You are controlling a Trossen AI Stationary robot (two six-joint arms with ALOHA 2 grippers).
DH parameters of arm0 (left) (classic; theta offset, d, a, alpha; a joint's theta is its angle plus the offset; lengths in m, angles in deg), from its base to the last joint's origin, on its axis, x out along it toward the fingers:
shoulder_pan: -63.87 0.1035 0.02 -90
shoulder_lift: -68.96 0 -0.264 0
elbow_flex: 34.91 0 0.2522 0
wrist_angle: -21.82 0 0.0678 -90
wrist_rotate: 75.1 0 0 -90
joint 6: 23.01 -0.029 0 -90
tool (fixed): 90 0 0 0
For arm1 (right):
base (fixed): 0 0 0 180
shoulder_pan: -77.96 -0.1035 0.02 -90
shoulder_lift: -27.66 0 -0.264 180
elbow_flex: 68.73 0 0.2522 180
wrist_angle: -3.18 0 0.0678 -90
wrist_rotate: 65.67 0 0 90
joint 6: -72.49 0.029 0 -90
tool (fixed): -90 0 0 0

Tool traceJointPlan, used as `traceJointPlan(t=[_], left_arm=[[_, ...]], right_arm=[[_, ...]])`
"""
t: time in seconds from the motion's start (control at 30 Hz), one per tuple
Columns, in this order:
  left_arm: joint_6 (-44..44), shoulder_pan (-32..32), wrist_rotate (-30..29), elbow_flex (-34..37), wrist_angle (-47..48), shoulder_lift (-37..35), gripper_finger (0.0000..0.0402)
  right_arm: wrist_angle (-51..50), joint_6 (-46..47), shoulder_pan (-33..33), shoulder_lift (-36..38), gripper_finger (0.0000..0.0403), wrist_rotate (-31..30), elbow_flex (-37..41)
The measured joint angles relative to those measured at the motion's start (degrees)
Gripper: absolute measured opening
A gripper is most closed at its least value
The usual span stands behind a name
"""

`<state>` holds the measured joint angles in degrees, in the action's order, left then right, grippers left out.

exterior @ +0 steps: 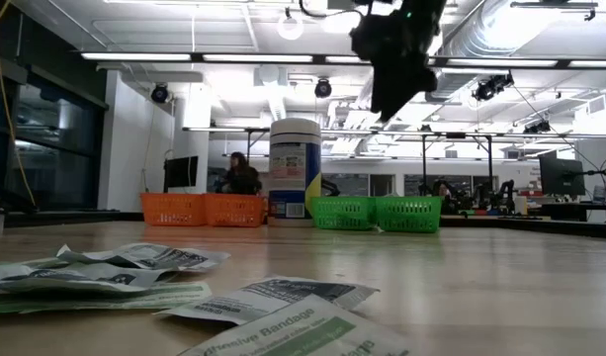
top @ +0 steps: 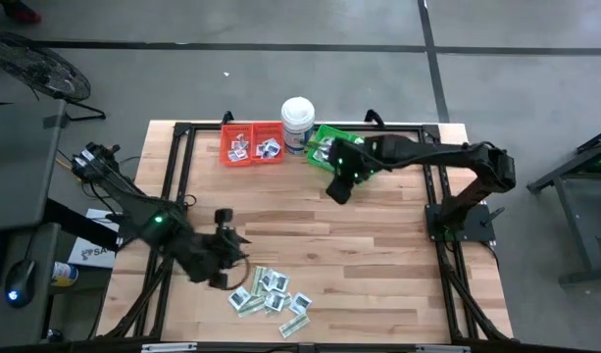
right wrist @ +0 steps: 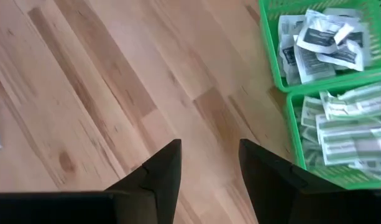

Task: Pick & Place First Aid Supplies
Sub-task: Put the black towelette pack into the left green bin

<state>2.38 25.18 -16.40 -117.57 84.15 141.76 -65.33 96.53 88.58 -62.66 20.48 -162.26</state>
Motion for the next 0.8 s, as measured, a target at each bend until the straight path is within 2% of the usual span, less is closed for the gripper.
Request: traceJointPlan(t=[0.3, 0.47, 0.6, 0.8], left_arm=[[0.3, 8.2, 18.7, 0.1, -7.2, 7.1, 0.0137], [-1.3, 10.6, 30.8, 6.1, -20.5, 9.4, 0.0137], [4.6, 11.8, 33.7, 13.0, -28.9, 9.5, 0.0137], [18.0, 12.2, 34.3, 21.7, -41.1, 9.6, 0.0137]], right_arm=[[-3.0, 9.6, -9.8, 3.1, 0.0154, -9.0, 0.0], [-5.7, 13.8, -14.3, 4.9, 0.0154, -13.2, 0.0], [-7.3, 15.1, -17.6, 6.1, 0.0154, -15.3, 0.0], [-7.4, 15.0, -21.1, 7.2, 0.0154, -17.9, 0.0]])
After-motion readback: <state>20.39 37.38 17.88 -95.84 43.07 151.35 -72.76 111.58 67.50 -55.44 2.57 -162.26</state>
